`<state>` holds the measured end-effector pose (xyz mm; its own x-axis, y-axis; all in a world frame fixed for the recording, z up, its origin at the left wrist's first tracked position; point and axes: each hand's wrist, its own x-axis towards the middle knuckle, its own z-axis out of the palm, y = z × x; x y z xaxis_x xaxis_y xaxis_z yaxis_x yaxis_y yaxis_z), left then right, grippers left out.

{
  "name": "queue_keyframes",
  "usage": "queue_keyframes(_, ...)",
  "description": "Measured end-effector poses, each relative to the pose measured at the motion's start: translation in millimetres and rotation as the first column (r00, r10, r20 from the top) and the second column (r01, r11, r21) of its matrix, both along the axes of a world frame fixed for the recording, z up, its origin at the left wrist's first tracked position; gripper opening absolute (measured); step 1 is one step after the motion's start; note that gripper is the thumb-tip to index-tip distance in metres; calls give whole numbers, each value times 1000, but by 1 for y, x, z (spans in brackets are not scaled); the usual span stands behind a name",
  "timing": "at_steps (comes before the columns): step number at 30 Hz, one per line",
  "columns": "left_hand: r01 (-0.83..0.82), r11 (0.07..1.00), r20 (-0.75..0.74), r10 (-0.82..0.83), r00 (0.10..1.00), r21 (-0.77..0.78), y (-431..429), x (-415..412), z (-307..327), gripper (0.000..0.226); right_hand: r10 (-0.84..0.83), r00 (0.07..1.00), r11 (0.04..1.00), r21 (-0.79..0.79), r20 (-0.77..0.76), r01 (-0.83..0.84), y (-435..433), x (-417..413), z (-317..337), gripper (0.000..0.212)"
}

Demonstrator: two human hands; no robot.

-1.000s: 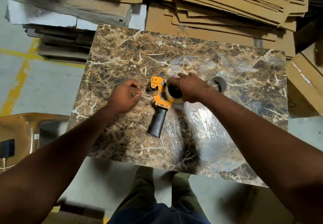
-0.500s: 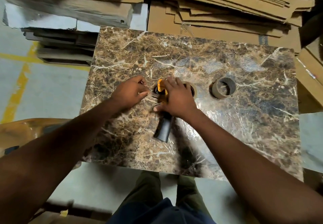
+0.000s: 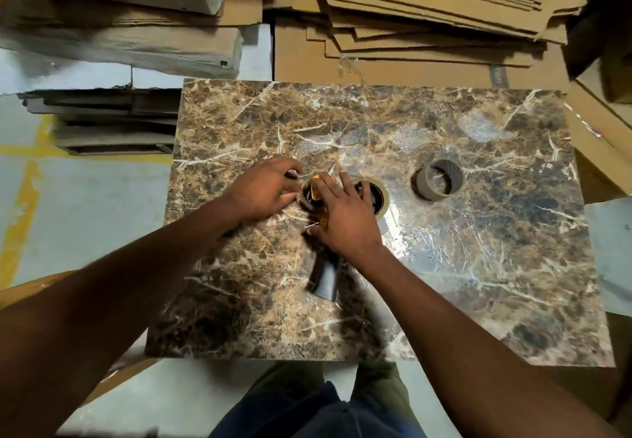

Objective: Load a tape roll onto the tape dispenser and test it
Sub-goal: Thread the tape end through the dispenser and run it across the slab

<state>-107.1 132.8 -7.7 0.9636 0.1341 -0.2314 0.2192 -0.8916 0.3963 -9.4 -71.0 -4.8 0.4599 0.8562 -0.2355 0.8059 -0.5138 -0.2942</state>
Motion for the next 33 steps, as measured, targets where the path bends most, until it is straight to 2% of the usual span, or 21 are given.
queue_keyframes(5,67,994,-12,-66,998,83,6,-1,-6,30,-15,1000,1000,11,7,15,1,-2,3,92)
queue_keyframes(10,106,990,18,-108,994,88,4,-1,-8,26,-56,998,998,13,-4,56,8,-8,6,80)
queue_keyframes(16,-55,998,-61,52,997,-43,-9,2,-3,24,-39,999,999,16,6,39,2,-8,5,83)
queue_keyframes(18,-125,986,-88,116,989,-107,-11,5,-4,21,-126,992,988,90,-8,126,-16,-12,10,79)
queue_keyframes(20,-206,955,-133,181,974,-214,-11,6,-8,21,-314,948,919,231,-59,319,-40,-22,14,59)
queue_keyframes(21,-257,928,-149,223,963,-270,-12,6,-9,26,-419,901,867,247,-108,433,-51,-28,16,52)
queue_keyframes(22,-313,895,-158,275,948,-318,-14,7,-10,27,-526,830,810,188,-182,555,-60,-34,17,51)
queue_keyframes(24,-412,824,-187,368,911,-388,-18,9,-8,19,-699,601,677,-89,-388,731,-67,-42,15,55)
queue_keyframes(25,-462,774,-222,405,887,-432,-20,12,-6,18,-734,477,633,-230,-484,739,-67,-46,11,55)
queue_keyframes(27,-569,635,-337,460,822,-522,-22,18,-5,14,-724,235,584,-393,-649,711,-64,-47,6,47)
queue_keyframes(29,-664,495,-460,480,747,-560,-21,23,-7,14,-631,-24,536,-459,-775,709,-58,-44,7,30)
queue_keyframes(30,-705,427,-512,488,707,-567,-20,25,-8,18,-564,-117,536,-471,-817,700,-55,-42,6,22)
queue_keyframes(31,-738,362,-554,494,670,-569,-19,27,-9,22,-526,-151,557,-473,-837,683,-52,-40,5,19)
queue_keyframes(33,-782,244,-623,490,610,-574,-19,32,-9,29,-519,-127,592,-463,-845,659,-50,-39,2,18)
